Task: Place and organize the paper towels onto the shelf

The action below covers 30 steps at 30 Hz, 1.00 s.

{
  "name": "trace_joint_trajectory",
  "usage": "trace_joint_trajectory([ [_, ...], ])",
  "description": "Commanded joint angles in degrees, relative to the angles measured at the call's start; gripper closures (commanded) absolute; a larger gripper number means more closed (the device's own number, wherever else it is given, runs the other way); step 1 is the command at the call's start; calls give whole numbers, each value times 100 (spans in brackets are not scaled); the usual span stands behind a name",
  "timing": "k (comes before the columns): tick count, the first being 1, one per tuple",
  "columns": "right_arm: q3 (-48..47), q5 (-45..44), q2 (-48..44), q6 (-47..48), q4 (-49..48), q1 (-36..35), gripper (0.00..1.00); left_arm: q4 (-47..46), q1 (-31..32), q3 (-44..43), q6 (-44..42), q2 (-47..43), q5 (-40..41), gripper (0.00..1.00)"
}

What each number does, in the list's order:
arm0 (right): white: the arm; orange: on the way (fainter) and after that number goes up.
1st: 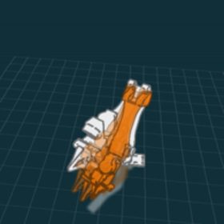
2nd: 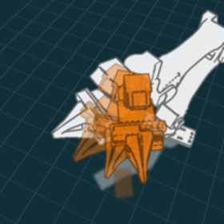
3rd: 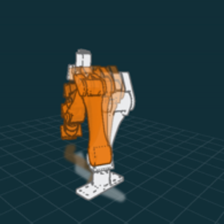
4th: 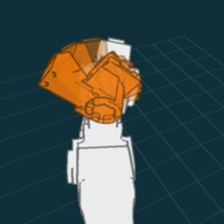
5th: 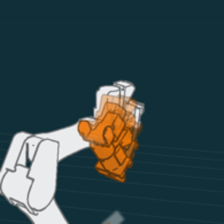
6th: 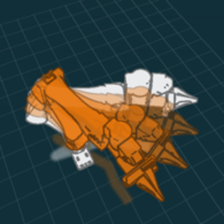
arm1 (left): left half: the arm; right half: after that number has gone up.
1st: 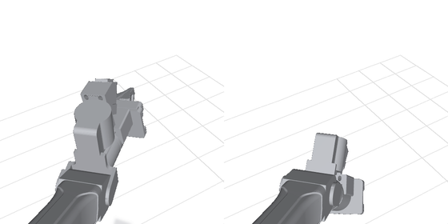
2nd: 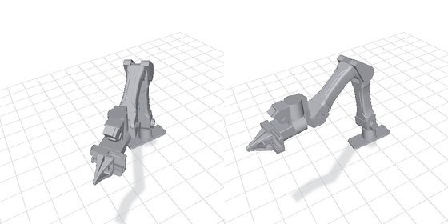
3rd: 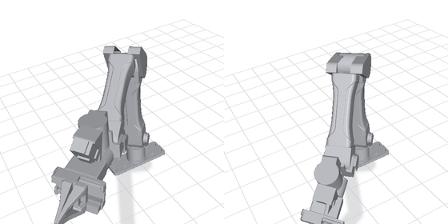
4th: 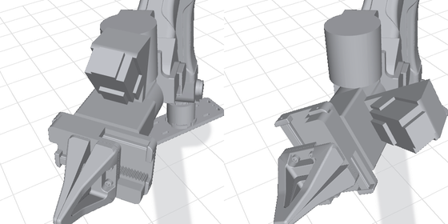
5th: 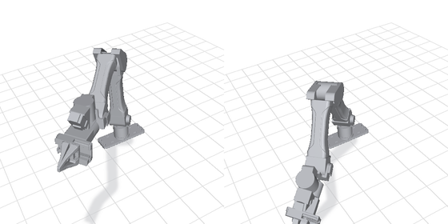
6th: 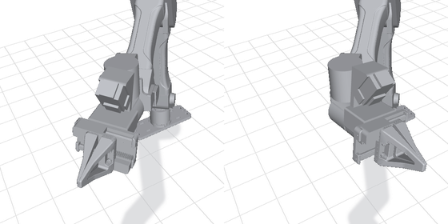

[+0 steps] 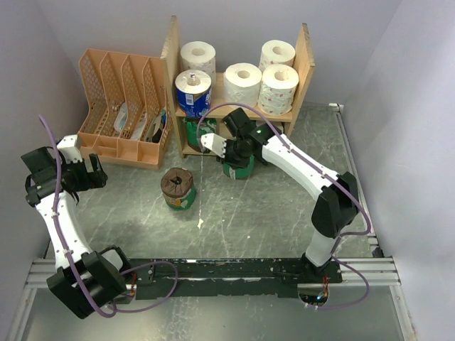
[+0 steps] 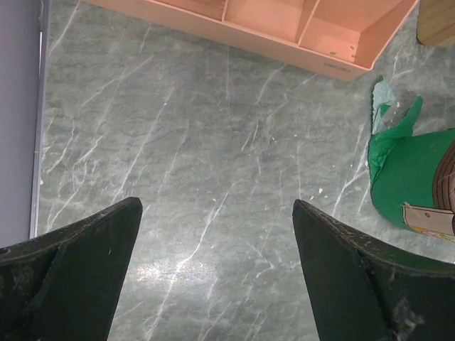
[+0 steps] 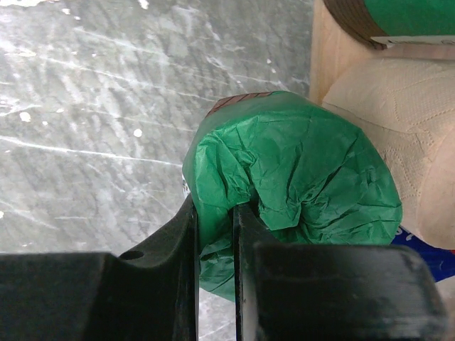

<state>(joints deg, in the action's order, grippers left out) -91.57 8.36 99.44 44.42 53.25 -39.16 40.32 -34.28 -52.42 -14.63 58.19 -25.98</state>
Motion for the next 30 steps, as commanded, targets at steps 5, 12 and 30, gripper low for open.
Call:
trace_joint_trajectory([
  [5, -319, -133, 280, 126, -788, 273, 100, -33, -18, 47, -31, -19, -42, 0],
  [12, -510, -154, 464, 159, -1047, 355, 100, -29, -24, 48, -31, -1, -31, 0],
  [30, -669, -120, 733, 125, -1638, 606, 97, -25, -20, 48, -31, 51, -4, 0],
])
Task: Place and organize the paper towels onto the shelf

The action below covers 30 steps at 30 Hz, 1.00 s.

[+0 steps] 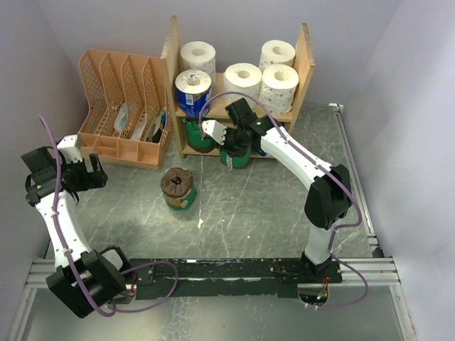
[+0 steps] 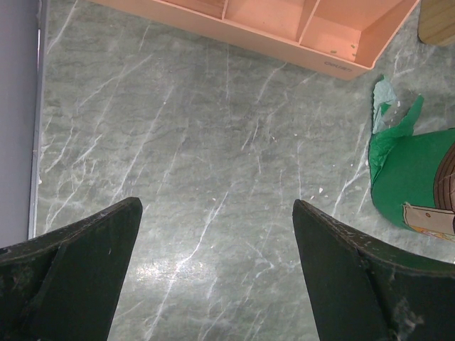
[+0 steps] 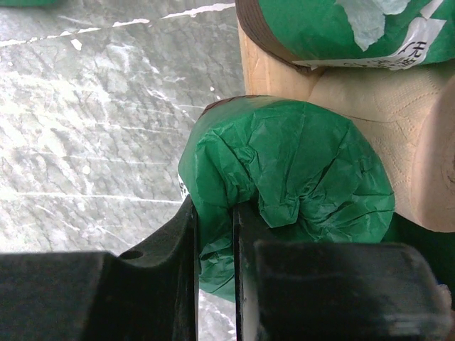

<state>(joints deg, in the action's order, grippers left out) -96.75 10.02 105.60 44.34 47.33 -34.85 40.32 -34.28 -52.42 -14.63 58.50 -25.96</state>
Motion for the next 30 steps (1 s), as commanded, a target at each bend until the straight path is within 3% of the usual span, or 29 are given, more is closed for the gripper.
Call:
trace_joint_trajectory([
  [1, -132, -290, 119, 124, -1113, 186, 96, -24, -17, 44, -31, 21, -10, 0],
  [20, -665, -180, 476, 151, -1158, 346, 81, -24, -19, 43, -31, 20, -6, 0],
  [24, -553, -207, 439, 144, -1301, 388, 73, -24, -18, 41, -31, 19, -9, 0],
  [30, -343, -204, 321, 142, -1428, 448, 52, -24, -18, 35, -31, 19, -6, 0],
])
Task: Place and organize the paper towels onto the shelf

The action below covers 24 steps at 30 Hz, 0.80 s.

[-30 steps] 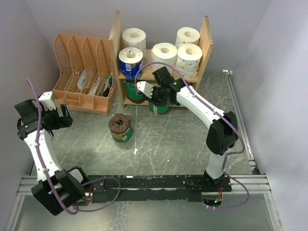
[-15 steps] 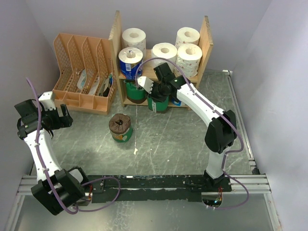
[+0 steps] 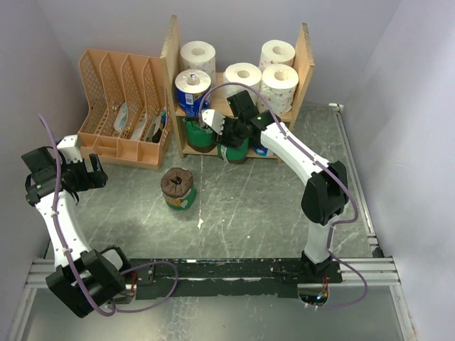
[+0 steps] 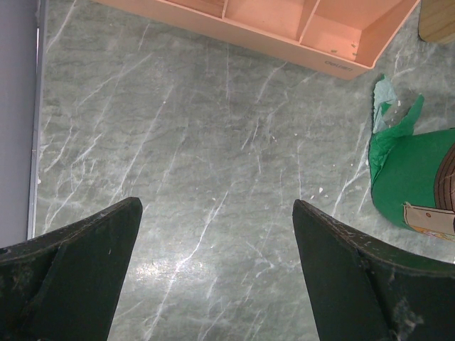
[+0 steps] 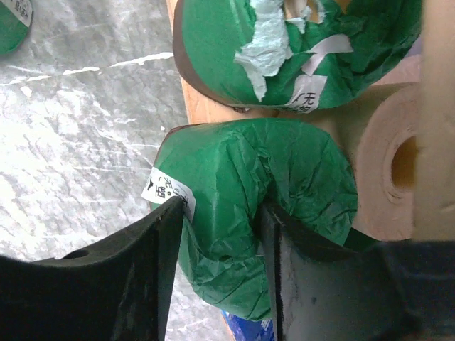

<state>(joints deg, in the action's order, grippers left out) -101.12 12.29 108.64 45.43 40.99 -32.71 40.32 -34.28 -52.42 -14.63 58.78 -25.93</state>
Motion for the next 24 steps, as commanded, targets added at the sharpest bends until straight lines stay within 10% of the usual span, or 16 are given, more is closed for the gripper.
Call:
trace_joint_trajectory([
  [1, 116, -420, -2, 36, -798, 230, 51, -24, -19, 35, -31, -4, -8, 0],
  [24, 937, -650, -984, 0, -1098, 247, 41, -25, -18, 35, -31, 52, -18, 0],
])
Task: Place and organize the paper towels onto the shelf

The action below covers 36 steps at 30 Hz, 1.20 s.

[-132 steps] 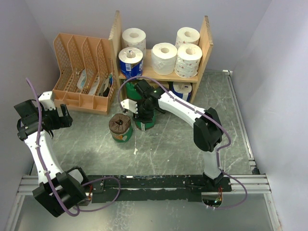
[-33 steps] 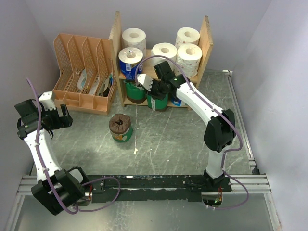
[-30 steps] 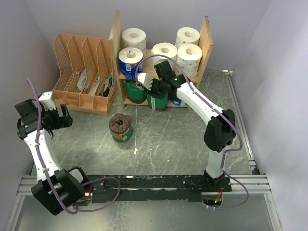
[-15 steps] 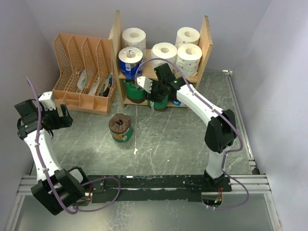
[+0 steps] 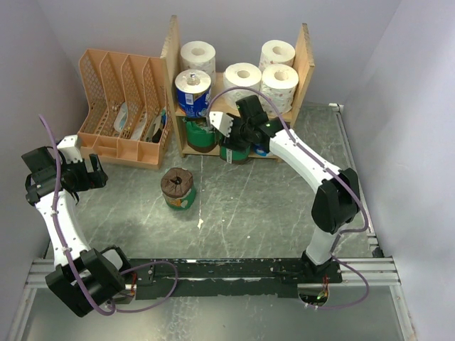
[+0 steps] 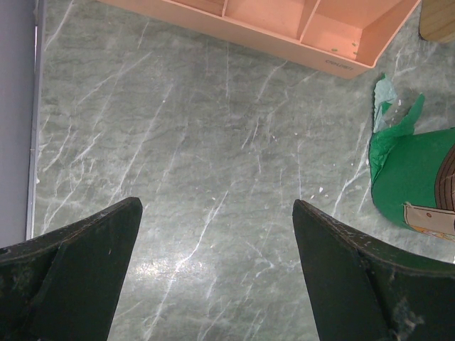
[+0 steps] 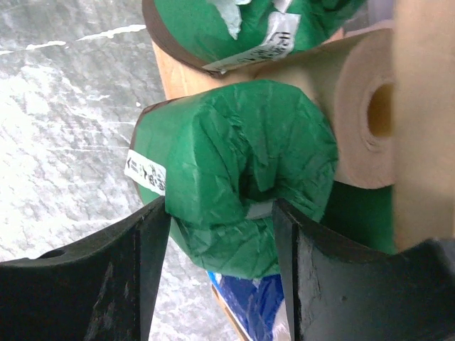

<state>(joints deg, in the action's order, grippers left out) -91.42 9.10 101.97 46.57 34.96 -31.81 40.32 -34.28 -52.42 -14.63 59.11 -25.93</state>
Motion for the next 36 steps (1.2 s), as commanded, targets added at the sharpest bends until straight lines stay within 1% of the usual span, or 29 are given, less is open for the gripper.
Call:
trace_joint_trajectory([
  [1, -38, -318, -351, -120, -474, 159, 41, -21, -17, 39, -31, 19, -19, 0],
  [19, -237, -144, -686, -233, 78, -49, 40, -33, -23, 43, -22, 21, -8, 0],
  [25, -430, 108, -832, -256, 828, -310, 39, -37, -24, 44, -22, 21, 1, 0],
  [28, -403, 265, -926, -202, 1405, -535, 39, -34, -17, 43, -19, 8, 0, 0],
  [29, -344, 241, -956, -216, 1536, -613, 37, -33, -25, 46, -21, 11, -2, 0],
  [32, 37, 191, -1056, -229, 1872, -757, 26, -33, -22, 42, -22, 21, 1, 0],
  [34, 468, 71, -1171, -321, 1744, -772, 19, -32, -22, 47, -18, 13, 7, 0],
  [36, 948, -38, -1387, -391, 1434, -780, 16, -41, -20, 56, -13, 9, 8, 0],
])
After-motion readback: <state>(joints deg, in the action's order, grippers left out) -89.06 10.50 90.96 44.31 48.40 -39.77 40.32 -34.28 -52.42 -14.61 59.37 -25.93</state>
